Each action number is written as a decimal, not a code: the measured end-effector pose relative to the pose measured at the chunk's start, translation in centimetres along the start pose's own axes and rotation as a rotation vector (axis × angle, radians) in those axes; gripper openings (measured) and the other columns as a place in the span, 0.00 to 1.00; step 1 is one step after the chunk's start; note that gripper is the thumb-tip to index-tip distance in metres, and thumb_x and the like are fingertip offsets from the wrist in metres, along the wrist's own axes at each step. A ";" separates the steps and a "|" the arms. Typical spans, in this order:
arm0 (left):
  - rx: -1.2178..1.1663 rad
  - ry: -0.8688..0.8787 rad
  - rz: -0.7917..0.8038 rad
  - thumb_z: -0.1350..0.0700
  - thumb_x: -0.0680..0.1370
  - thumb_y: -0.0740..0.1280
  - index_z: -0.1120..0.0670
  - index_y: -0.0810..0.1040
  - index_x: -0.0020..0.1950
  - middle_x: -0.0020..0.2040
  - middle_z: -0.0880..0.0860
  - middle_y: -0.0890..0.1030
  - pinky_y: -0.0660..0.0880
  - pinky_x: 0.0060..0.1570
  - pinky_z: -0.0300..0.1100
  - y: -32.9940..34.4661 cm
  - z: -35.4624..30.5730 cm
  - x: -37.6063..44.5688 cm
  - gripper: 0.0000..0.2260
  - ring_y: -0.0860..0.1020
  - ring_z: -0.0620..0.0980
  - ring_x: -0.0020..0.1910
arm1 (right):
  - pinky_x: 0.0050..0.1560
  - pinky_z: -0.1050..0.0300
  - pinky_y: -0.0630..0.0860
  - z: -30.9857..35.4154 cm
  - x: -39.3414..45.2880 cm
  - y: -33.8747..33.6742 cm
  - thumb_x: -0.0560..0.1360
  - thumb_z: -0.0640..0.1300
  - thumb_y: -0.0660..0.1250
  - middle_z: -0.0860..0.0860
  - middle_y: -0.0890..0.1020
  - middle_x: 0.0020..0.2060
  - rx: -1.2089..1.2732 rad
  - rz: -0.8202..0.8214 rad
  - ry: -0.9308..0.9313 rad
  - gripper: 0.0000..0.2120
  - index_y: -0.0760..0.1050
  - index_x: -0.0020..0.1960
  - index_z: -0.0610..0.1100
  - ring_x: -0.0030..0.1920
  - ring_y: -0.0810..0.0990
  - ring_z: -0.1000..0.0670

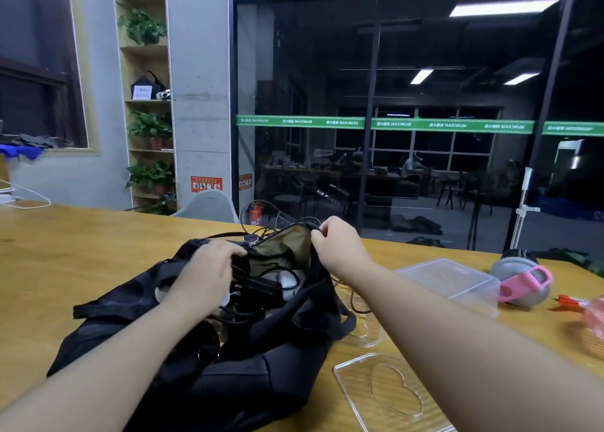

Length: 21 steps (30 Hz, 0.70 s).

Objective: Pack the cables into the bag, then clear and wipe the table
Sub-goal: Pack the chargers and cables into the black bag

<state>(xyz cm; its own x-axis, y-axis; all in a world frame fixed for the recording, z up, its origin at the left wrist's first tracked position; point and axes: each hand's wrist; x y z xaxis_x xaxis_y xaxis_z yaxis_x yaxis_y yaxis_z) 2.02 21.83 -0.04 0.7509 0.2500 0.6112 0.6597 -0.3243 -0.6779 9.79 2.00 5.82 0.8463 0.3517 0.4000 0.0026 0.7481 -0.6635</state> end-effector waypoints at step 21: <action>0.267 -0.350 0.150 0.68 0.72 0.60 0.45 0.68 0.37 0.47 0.51 0.72 0.69 0.51 0.45 -3.2 6.4 0.3 0.17 0.69 0.55 0.52 | 0.68 0.48 0.65 1.2 -2.2 3.9 0.76 0.53 0.64 0.56 0.57 0.74 -0.274 0.210 -0.382 0.23 0.66 0.70 0.57 0.69 0.59 0.44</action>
<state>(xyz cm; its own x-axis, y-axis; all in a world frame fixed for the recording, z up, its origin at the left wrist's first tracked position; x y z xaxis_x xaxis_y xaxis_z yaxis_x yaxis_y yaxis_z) 0.30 28.83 -0.30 0.7731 0.5257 0.3548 0.4928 -0.1459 -0.8578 7.32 4.84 3.16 0.5885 0.6977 0.4085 0.0358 0.4823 -0.8753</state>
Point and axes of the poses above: each hand's wrist, its own x-axis towards the middle knuckle, its own y-axis out of the palm, z = x × y
